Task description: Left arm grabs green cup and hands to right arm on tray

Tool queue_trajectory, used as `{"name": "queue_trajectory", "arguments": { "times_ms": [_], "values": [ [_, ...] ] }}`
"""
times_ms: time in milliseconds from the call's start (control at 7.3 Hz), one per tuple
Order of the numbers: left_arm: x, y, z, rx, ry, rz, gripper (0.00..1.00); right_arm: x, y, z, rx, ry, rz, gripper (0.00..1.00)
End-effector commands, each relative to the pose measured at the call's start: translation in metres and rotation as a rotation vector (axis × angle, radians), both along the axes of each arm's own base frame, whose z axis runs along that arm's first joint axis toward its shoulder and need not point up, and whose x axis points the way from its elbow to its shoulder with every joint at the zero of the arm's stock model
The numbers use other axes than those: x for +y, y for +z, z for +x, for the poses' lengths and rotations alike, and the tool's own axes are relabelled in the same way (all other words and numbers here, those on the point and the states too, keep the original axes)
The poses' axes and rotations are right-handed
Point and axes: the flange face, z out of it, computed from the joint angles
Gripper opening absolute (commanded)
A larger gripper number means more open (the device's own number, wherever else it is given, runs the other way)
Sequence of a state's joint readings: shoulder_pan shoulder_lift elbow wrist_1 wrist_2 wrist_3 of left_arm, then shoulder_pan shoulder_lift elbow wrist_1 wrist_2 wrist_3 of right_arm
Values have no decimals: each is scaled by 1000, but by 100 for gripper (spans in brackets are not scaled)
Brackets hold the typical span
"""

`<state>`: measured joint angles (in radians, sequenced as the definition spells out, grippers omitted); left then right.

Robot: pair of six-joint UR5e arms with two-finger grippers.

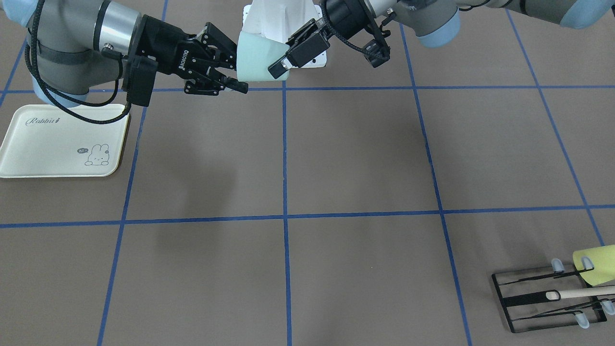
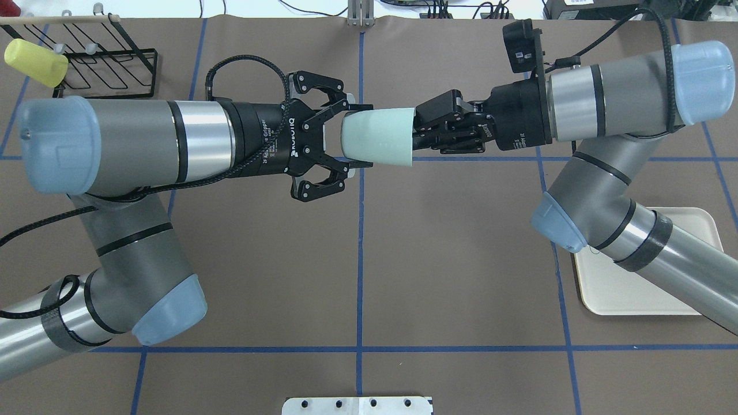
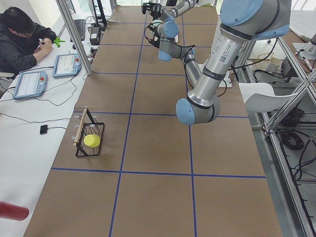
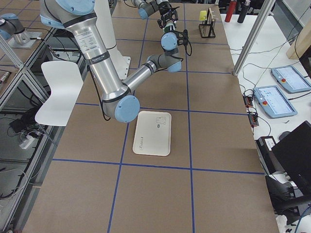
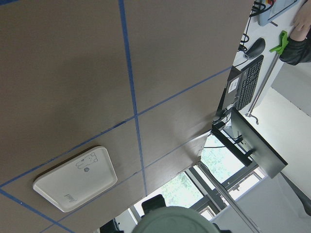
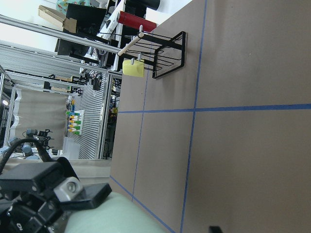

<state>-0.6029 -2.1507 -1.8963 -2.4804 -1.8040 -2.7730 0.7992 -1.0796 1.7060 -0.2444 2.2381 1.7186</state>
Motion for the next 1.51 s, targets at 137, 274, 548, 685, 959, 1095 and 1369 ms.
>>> {"name": "queue_trajectory", "arguments": {
  "times_ms": [137, 274, 548, 685, 959, 1095, 1369],
  "values": [
    [-2, 2, 2, -6, 0, -3, 40, 1, -2, 1, -5, 2, 5, 37],
    [-2, 2, 2, -6, 0, -3, 40, 1, -3, 1, -6, 2, 6, 36],
    [-2, 2, 2, -6, 0, -3, 41, 2, -3, 3, -22, 4, 19, 27],
    [-2, 2, 2, -6, -1, -1, 44, 2, -2, 3, -22, 4, 13, 16],
    [-3, 4, 6, -15, 0, 0, 97, 2, -2, 3, -22, 5, 11, 3],
    [-3, 5, 6, -17, -1, 2, 100, 2, -2, 3, -22, 5, 11, 0],
    [-3, 6, 6, -20, -3, 10, 100, 2, -2, 3, -23, 4, 11, 0]
  ]
}}
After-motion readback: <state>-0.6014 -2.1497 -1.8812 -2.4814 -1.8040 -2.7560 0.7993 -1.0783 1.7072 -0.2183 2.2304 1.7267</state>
